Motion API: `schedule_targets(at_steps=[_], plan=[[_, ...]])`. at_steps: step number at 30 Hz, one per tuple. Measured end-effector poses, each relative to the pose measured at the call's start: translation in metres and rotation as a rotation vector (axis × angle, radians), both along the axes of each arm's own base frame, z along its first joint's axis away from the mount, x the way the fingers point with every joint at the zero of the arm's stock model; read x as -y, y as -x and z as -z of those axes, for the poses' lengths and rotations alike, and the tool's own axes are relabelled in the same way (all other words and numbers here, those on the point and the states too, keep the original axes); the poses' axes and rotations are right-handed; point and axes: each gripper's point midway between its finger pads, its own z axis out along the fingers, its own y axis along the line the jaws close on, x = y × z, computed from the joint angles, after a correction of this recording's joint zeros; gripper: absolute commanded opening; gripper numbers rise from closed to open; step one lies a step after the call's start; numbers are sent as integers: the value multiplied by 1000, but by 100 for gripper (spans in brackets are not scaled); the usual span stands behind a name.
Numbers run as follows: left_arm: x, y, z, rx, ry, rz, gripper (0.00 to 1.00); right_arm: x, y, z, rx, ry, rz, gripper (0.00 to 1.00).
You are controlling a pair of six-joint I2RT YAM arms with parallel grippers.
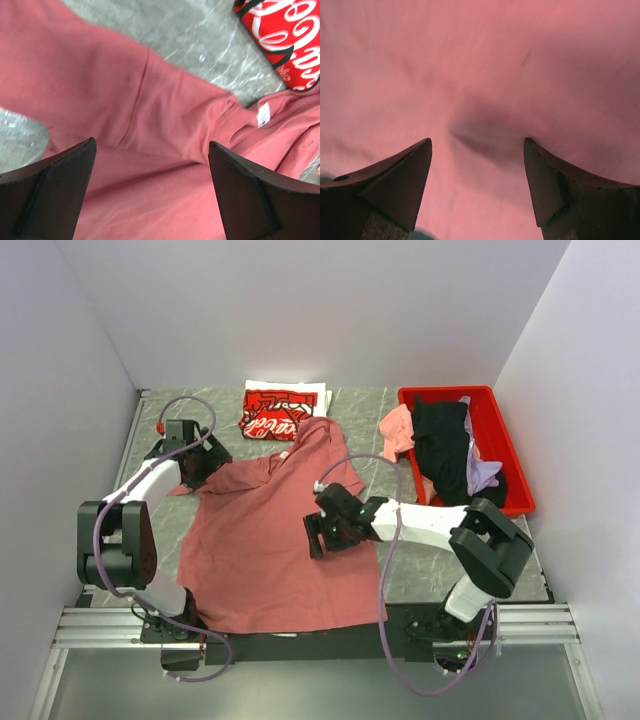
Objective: Fold and stack the t-shirts
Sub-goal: Flatten the tshirt out
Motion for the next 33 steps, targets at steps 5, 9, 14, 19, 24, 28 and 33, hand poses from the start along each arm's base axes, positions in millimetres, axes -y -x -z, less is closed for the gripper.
schedule_targets(at_steps=[5,9,14,19,24,28,33], plan=[[0,17,0,6,2,1,100,10,-43,-1,8,-25,98,80],[1,29,-3,28,7,5,99,30,-80,-1,20,-21,195,80],[9,43,3,33,36,31,100,55,-133,0,58,54,298,80],[19,54,15,8,55,61,99,73,-180,1,77,112,391,81],[33,62,23,-13,63,101,99,95,-217,0,89,165,479,81],[46,67,29,-35,63,141,99,107,-229,-4,105,190,510,81],[61,66,24,-37,55,186,99,110,-211,-18,137,196,493,82]])
